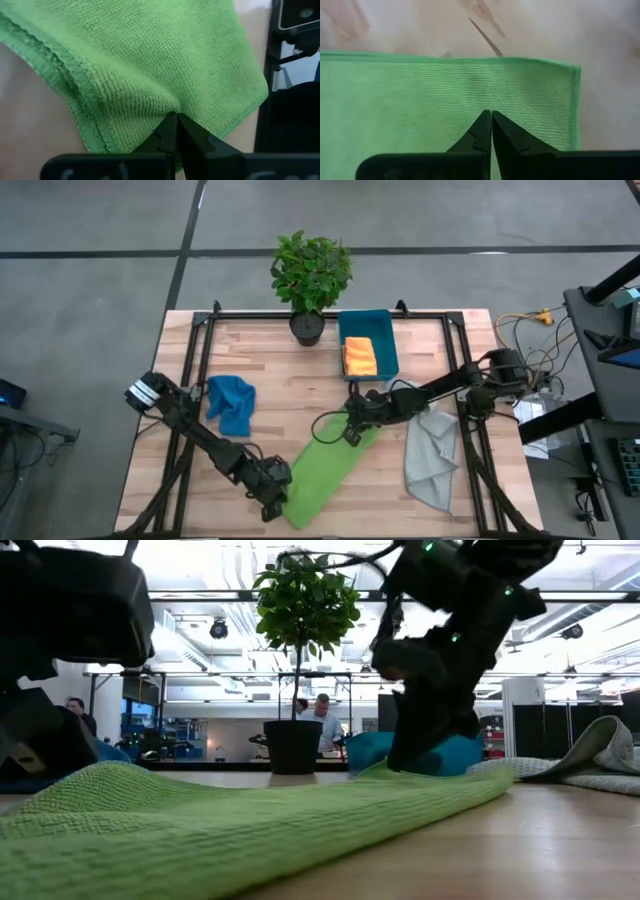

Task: Fold microfiber towels
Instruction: Fold the green microfiber towel

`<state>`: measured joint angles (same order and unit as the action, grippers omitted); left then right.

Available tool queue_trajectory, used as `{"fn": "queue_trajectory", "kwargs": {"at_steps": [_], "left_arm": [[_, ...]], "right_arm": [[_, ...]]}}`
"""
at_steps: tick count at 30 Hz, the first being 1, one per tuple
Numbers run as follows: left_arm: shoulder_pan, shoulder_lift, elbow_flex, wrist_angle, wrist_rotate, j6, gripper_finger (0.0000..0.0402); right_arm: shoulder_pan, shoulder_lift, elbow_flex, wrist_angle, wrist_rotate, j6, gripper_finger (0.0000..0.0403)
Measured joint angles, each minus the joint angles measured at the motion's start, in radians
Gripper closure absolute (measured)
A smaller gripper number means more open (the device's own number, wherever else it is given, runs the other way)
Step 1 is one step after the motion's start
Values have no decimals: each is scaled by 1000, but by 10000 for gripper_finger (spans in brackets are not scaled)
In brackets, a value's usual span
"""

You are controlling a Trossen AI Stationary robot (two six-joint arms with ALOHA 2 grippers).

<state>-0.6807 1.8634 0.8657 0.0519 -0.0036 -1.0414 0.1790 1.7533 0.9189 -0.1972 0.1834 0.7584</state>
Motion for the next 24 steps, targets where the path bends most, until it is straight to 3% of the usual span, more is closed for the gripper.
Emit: {"fn": "queue_trajectory", "kwargs": {"at_steps": [11, 17, 24], "left_arm": [[-1, 40, 89, -6, -5, 0, 401], [-1, 41, 118, -2, -66, -7, 401], [0, 43, 131, 4, -168, -150, 401]], "right_arm": [[12, 269, 295, -193, 35, -15, 394], [-5, 390, 491, -267, 145, -69, 394], [-59, 454, 615, -340, 189, -114, 394]]}}
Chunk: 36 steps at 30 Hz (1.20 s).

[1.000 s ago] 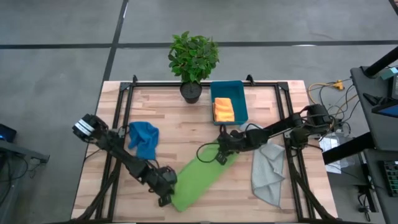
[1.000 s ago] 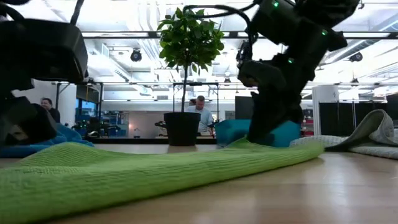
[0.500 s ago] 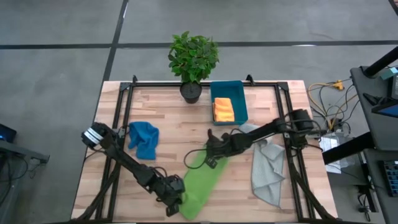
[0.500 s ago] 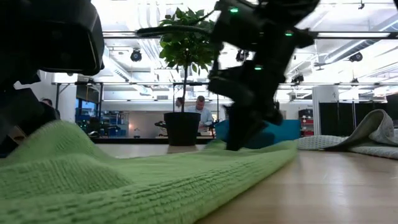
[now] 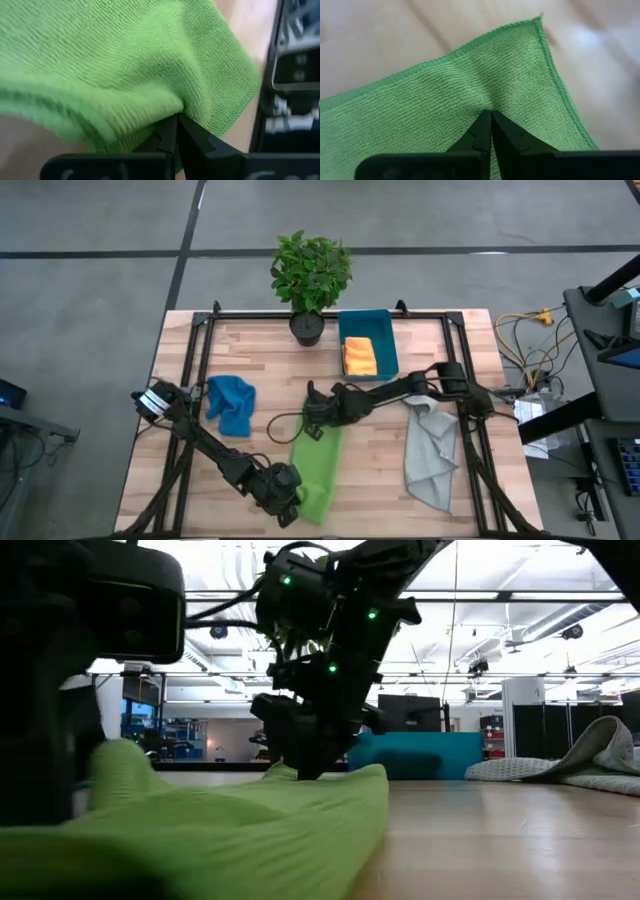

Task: Fold microfiber towels
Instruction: Fold the green microfiber towel

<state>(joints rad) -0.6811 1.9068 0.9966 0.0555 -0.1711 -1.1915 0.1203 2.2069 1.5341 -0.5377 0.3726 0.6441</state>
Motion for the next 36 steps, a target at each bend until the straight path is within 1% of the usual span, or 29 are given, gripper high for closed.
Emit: {"fn": "queue_trajectory", "kwargs": {"at_steps": [3, 6, 10, 13, 15, 17, 21, 24, 27, 29, 31, 34, 36], "left_arm": [[1, 2, -2, 37, -69, -32, 401], [1, -10, 1, 44, -137, -32, 401], [2, -62, 17, 60, -212, 48, 401], [4, -102, 29, 57, -231, 134, 401], [5, -130, 36, 56, -232, 217, 401], [5, -160, 45, 61, -232, 328, 401], [-16, -220, 49, 49, -235, 607, 401], [-48, -271, 74, -43, -282, 819, 401], [-80, -313, 120, -220, -310, 934, 401], [-92, -327, 143, -293, -299, 966, 401], [-100, -337, 146, -352, -262, 1027, 401], [-100, -338, 141, -404, -138, 1185, 399], [-90, -326, 133, -425, -48, 1275, 388]], "right_arm": [[-9, -8, 12, -47, 49, 10, 394], [-2, -35, 25, -118, 146, 13, 394], [30, -116, 32, -189, 258, 17, 394], [71, -175, 22, -227, 340, 55, 394], [106, -226, 16, -224, 379, 65, 394], [144, -281, 9, -212, 393, 59, 394], [246, -355, 0, -208, 394, 42, 394], [339, -393, 0, -202, 392, 19, 394], [431, -408, 1, -167, 403, 13, 394], [484, -405, 0, -149, 418, 34, 394], [521, -397, 0, -142, 443, 92, 394], [554, -376, 0, -139, 465, 233, 394], [562, -365, -2, -140, 465, 322, 394]]}}
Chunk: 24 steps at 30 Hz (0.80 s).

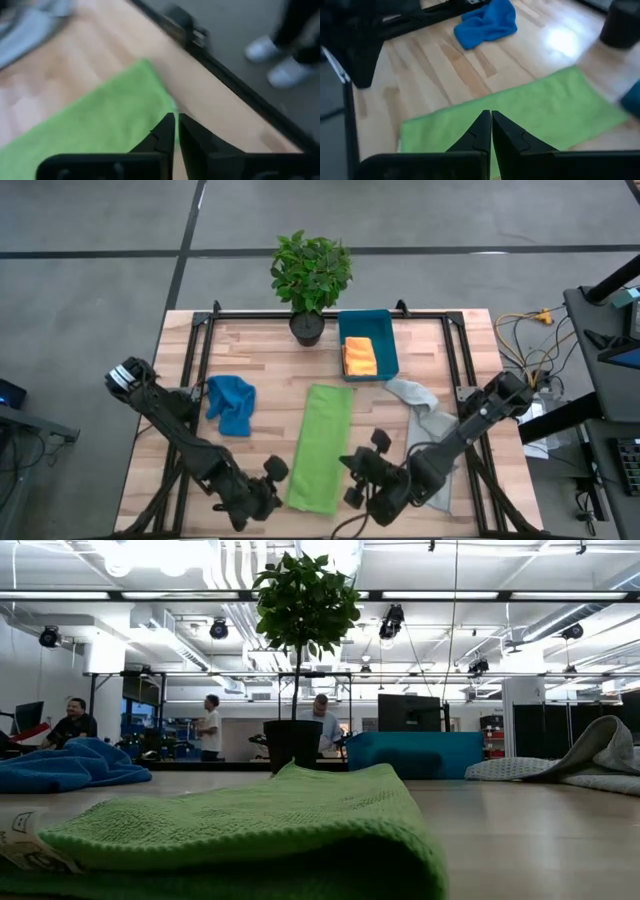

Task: Fold microfiber towels
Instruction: Fold the green microfiber towel

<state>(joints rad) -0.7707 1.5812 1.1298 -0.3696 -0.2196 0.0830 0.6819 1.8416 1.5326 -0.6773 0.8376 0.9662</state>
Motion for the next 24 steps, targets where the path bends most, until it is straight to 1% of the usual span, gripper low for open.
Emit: {"fn": "queue_trajectory", "kwargs": {"at_steps": [2, 7, 11, 14, 15, 17, 20, 24], "left_arm": [[12, 14, -19, -18, 42, 82, 368], [46, 44, -62, -10, 34, 273, 293], [76, 88, -89, 70, 44, 371, 235], [80, 138, -91, 111, 86, 528, 201], [79, 157, -91, 111, 89, 584, 192], [78, 193, -91, 125, 95, 649, 180], [87, 233, -89, 127, 98, 679, 174], [89, 255, -87, 144, 81, 685, 173]], "right_arm": [[5, 7, 1, 8, -3, 72, 394], [15, 9, 2, 19, -1, 183, 394], [18, 10, 16, 30, 1, 201, 394], [21, 10, 30, 37, 1, 205, 394], [21, 10, 36, 37, 1, 204, 394], [21, 10, 49, 38, 1, 205, 394], [23, 10, 64, 39, 2, 203, 394], [25, 10, 74, 39, 2, 200, 394]]}}
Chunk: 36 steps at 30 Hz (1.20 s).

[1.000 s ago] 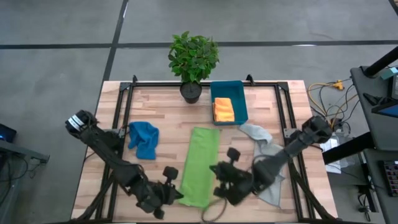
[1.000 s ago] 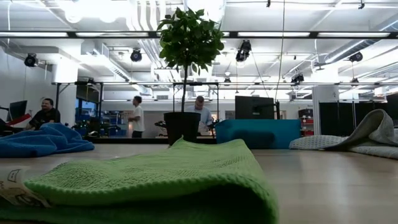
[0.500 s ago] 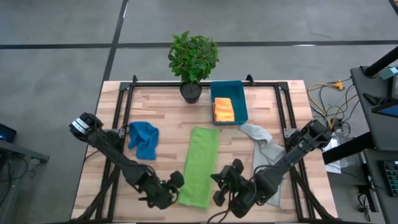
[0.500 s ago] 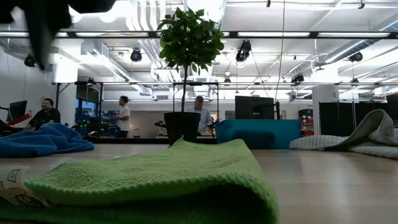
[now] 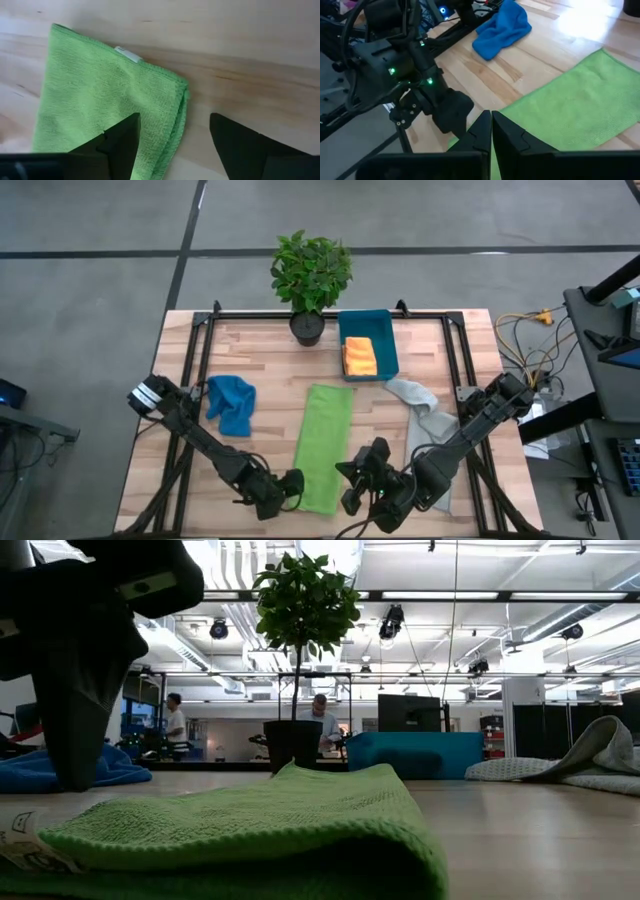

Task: Fold microfiber towels
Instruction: Fold the green microfiber towel

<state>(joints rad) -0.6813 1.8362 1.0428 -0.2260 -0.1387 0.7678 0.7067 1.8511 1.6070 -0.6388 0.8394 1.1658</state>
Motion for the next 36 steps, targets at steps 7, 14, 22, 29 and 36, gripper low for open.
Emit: {"fn": "queue_trajectory", "kwargs": {"at_steps": [7, 14, 22, 29, 36], "left_arm": [[-2, 3, -50, 142, -82, -2, 175], [-11, 4, -131, 242, -162, -11, 224], [-30, 6, -144, 224, -177, -131, 360], [-45, 7, -145, 220, -178, -134, 390], [-47, 7, -145, 221, -178, -186, 390]], "right_arm": [[0, 0, 1, -1, 0, 15, 394], [0, 0, 1, -1, -5, 16, 394], [0, 0, -1, -6, -8, 15, 394], [0, 38, -2, 59, -75, 10, 394], [0, 169, -3, 268, -344, -305, 370]]}}
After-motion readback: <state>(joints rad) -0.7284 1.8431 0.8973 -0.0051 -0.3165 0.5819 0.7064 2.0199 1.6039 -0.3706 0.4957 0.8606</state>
